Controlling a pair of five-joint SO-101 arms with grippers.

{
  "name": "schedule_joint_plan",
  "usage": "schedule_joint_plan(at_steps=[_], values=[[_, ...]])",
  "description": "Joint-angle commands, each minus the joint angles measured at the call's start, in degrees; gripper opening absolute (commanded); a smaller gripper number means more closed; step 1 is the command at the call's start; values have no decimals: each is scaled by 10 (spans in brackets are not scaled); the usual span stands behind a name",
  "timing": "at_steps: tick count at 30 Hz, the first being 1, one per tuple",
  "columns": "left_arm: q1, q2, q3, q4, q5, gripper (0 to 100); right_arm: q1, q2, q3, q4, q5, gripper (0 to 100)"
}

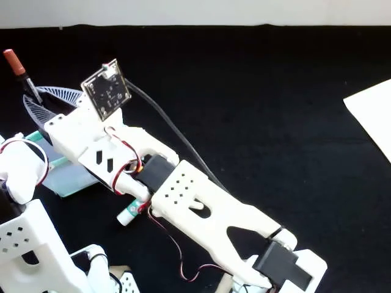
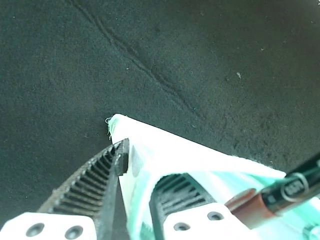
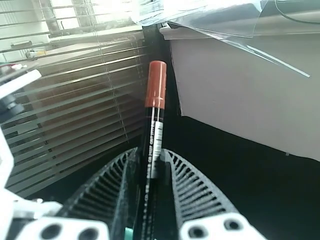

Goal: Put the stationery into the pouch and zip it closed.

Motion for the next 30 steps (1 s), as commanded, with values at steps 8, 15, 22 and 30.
schedule_joint_plan(at_steps=[8,15,22,30], values=[[4,6,0,-11,0,6,11,-32,19,-7,5,152],[4,6,0,-11,-1,6,13,-107,17,83,5,182],[4,6,0,-11,-1,6,18,-168,15,116,4,181],[4,6,4,-11,-1,6,267,-239,30,273,3,181]])
